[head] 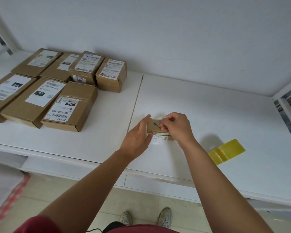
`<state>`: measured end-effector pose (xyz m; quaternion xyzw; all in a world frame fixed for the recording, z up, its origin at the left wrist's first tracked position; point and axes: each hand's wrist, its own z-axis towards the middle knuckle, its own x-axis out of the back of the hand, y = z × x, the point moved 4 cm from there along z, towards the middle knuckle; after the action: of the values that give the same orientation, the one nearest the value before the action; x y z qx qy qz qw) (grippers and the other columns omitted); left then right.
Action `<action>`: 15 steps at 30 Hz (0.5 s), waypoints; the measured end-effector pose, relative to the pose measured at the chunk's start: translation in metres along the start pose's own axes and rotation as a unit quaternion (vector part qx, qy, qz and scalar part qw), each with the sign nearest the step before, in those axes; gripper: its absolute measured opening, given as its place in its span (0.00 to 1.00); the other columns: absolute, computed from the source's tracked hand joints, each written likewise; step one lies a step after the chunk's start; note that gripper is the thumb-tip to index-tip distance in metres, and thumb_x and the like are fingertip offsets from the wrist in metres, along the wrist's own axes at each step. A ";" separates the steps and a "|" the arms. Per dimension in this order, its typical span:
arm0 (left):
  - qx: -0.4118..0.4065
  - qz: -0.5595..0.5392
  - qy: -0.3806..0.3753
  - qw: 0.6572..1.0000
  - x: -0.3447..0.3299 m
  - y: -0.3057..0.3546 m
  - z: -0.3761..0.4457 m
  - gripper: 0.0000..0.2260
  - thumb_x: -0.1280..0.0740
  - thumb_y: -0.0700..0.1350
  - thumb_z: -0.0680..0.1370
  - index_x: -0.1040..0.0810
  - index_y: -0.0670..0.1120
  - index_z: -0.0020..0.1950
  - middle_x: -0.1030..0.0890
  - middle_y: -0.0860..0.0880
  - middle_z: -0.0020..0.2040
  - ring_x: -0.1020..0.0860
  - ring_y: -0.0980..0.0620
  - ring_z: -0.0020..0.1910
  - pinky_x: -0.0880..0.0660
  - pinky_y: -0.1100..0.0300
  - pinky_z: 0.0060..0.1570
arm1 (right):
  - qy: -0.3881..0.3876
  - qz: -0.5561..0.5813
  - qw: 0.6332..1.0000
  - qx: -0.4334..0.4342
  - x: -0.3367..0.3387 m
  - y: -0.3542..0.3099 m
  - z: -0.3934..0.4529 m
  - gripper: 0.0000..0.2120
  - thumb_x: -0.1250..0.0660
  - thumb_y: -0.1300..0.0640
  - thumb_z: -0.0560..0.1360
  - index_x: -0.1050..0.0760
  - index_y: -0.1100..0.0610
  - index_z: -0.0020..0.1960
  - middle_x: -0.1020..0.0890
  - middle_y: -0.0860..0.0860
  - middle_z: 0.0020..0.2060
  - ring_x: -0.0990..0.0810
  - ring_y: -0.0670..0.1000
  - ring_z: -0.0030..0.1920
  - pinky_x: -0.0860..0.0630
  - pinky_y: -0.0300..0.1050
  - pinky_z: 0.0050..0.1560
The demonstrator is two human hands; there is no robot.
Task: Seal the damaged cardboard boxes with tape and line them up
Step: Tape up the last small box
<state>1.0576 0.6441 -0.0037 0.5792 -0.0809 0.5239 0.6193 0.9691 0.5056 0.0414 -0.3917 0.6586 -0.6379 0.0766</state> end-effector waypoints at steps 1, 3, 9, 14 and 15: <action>0.000 -0.001 0.002 1.000 0.000 -0.001 0.000 0.27 0.31 0.41 0.78 0.36 0.41 0.75 0.28 0.43 0.71 0.20 0.42 0.58 0.28 0.62 0.49 | 0.003 -0.016 1.000 0.007 -0.001 -0.001 0.000 0.04 0.34 0.63 0.71 0.21 0.57 0.39 0.16 0.52 0.31 0.17 0.51 0.34 0.18 0.49 0.44; -0.006 0.000 0.005 1.000 0.000 -0.003 0.001 0.23 0.31 0.42 0.78 0.33 0.43 0.72 0.32 0.45 0.75 0.21 0.43 0.59 0.27 0.62 0.46 | 0.007 -0.046 0.999 0.021 -0.002 -0.003 -0.002 0.05 0.34 0.62 0.70 0.21 0.56 0.38 0.17 0.50 0.29 0.19 0.46 0.31 0.20 0.44 0.39; -0.046 0.017 0.007 0.999 -0.002 0.000 0.000 0.16 0.33 0.40 0.79 0.27 0.48 0.67 0.36 0.46 0.76 0.24 0.47 0.62 0.21 0.56 0.43 | 0.036 -0.094 0.994 0.039 -0.005 -0.006 -0.006 0.06 0.35 0.61 0.71 0.22 0.54 0.37 0.18 0.48 0.30 0.19 0.48 0.32 0.24 0.36 0.30; -0.068 0.035 0.004 0.997 -0.001 0.001 0.000 0.17 0.33 0.37 0.78 0.24 0.44 0.67 0.32 0.46 0.75 0.24 0.46 0.64 0.23 0.58 0.50 | 0.041 -0.121 0.991 0.042 -0.007 -0.006 -0.006 0.04 0.34 0.60 0.73 0.22 0.55 0.40 0.18 0.47 0.35 0.18 0.48 0.38 0.21 0.44 0.38; -0.078 0.036 0.003 0.996 0.000 0.003 0.000 0.18 0.33 0.36 0.77 0.24 0.43 0.67 0.30 0.46 0.74 0.26 0.46 0.67 0.23 0.56 0.55 | 0.041 -0.127 0.990 0.045 -0.007 -0.006 -0.006 0.04 0.34 0.60 0.73 0.22 0.55 0.40 0.18 0.47 0.35 0.18 0.48 0.39 0.21 0.44 0.39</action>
<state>1.0555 0.6433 -0.0024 0.5244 -0.1405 0.5394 0.6437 0.9732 0.5150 0.0455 -0.4421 0.5766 -0.6869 -0.0148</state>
